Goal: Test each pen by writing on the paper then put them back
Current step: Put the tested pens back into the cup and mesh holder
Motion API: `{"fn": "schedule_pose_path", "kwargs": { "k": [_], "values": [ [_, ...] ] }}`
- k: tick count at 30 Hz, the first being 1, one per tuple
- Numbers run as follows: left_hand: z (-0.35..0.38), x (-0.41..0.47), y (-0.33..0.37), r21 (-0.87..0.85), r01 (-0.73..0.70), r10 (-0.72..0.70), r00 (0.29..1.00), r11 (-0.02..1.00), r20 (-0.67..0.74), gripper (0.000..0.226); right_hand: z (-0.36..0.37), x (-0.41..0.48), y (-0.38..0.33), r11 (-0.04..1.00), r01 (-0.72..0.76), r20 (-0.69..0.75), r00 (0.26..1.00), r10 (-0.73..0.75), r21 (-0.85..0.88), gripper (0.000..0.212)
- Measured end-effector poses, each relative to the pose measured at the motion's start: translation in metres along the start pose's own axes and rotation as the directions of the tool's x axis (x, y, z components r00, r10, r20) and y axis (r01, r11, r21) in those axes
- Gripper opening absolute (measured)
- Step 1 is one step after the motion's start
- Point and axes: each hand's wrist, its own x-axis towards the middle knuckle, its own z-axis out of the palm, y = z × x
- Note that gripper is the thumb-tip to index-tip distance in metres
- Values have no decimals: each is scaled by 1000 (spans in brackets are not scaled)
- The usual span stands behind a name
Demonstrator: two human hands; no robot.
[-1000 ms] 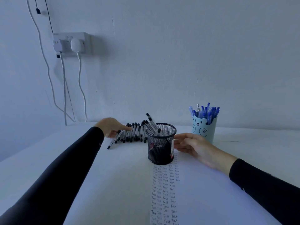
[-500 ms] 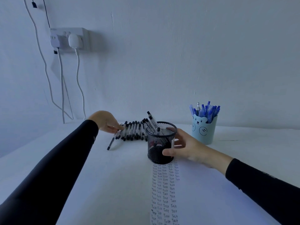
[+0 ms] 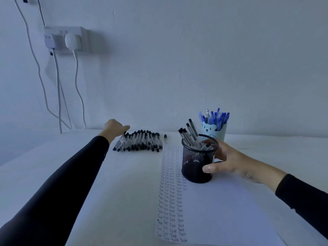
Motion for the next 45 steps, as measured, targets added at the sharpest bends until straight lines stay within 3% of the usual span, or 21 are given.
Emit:
{"fn": "schedule_pose_path", "kwargs": {
  "k": [2, 5, 7, 10, 14, 18, 21, 24, 35, 41, 45],
  "values": [
    [-7, -5, -2, 137, 35, -37, 999, 990, 10, 45, 2, -1, -3, 1000, 5, 31, 1000, -5, 14, 82],
    [-12, -17, -7, 155, 109, -139, 970, 982, 201, 73, 9, 0, -10, 998, 25, 42, 999, -27, 58, 78],
    [-13, -22, -5, 85, 149, -168, 944, 985, 284, 58, 19, 2, -12, 995, 37, 5, 999, -37, 93, 74],
    [-11, -19, -3, 102, 162, -186, 929, 982, 321, 60, 30, 4, -11, 991, 68, -40, 997, -64, 113, 68],
    [-7, -13, -1, -38, 314, -267, 860, 949, 435, 34, 30, 2, -9, 990, 76, -43, 997, -71, 121, 62],
    [-2, -11, 6, 46, 307, -292, 834, 951, 467, 23, 31, 1, -9, 987, 80, -49, 996, -74, 136, 58],
    [3, -3, 6, 11, 322, -288, 831, 947, 475, 11, 31, 1, -8, 989, 70, -45, 997, -64, 134, 60],
    [5, -7, 10, 4, 256, -235, 883, 967, 405, 14, 30, 1, -9, 990, 62, -43, 997, -57, 130, 60],
    [-42, -9, -29, -134, 379, -255, 806, 916, 533, 15, 31, 0, -9, 989, 74, -33, 997, -70, 128, 55],
    [-43, -14, -30, -177, 423, -283, 810, 889, 513, 9, 31, 2, -10, 989, 73, -38, 997, -68, 130, 57],
    [-33, -18, -27, -112, 380, -276, 817, 918, 507, 23, 32, 1, -9, 989, 70, -33, 997, -66, 129, 58]
  ]
}}
